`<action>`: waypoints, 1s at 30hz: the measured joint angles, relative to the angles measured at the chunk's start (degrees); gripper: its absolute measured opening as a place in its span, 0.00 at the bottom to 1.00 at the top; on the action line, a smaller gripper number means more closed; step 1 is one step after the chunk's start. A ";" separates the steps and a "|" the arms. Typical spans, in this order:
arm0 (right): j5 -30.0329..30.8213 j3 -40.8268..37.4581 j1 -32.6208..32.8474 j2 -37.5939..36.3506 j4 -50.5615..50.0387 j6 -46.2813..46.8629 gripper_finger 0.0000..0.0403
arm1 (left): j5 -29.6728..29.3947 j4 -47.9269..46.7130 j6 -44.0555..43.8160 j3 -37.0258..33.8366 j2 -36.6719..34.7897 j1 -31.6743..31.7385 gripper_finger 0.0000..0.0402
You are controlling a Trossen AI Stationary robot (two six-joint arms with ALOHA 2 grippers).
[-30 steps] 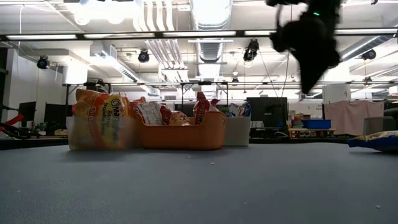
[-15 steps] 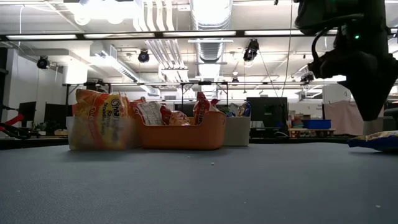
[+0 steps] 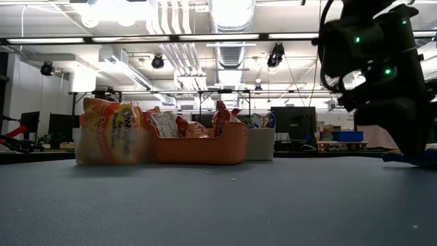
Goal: Sort Maruchan noodles
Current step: Put the blue noodle pack into the gray bin
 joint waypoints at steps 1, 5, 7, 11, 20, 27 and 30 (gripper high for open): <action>0.02 0.06 0.00 0.85 0.04 -0.04 0.44 | 0.00 0.00 0.00 0.00 0.00 0.00 0.10; 0.04 0.13 0.00 3.74 0.05 -1.57 0.41 | 0.00 0.00 0.00 0.00 0.00 0.00 0.10; 0.14 0.13 0.00 4.78 0.05 -2.61 0.38 | 0.00 0.00 0.00 0.02 0.00 -0.01 0.10; 0.62 0.16 0.00 6.22 0.01 -3.72 0.30 | 0.00 0.00 0.00 0.02 0.00 0.00 0.10; 1.70 0.17 0.02 4.99 0.29 -8.07 0.04 | 0.00 -0.02 0.00 0.02 0.00 0.00 0.10; 5.64 2.67 0.02 4.01 8.47 -10.87 0.02 | 0.00 -0.02 0.00 0.02 0.00 0.00 0.10; 7.07 3.89 0.00 4.17 22.75 -15.84 0.02 | 0.00 0.00 0.00 0.02 0.00 -0.02 0.10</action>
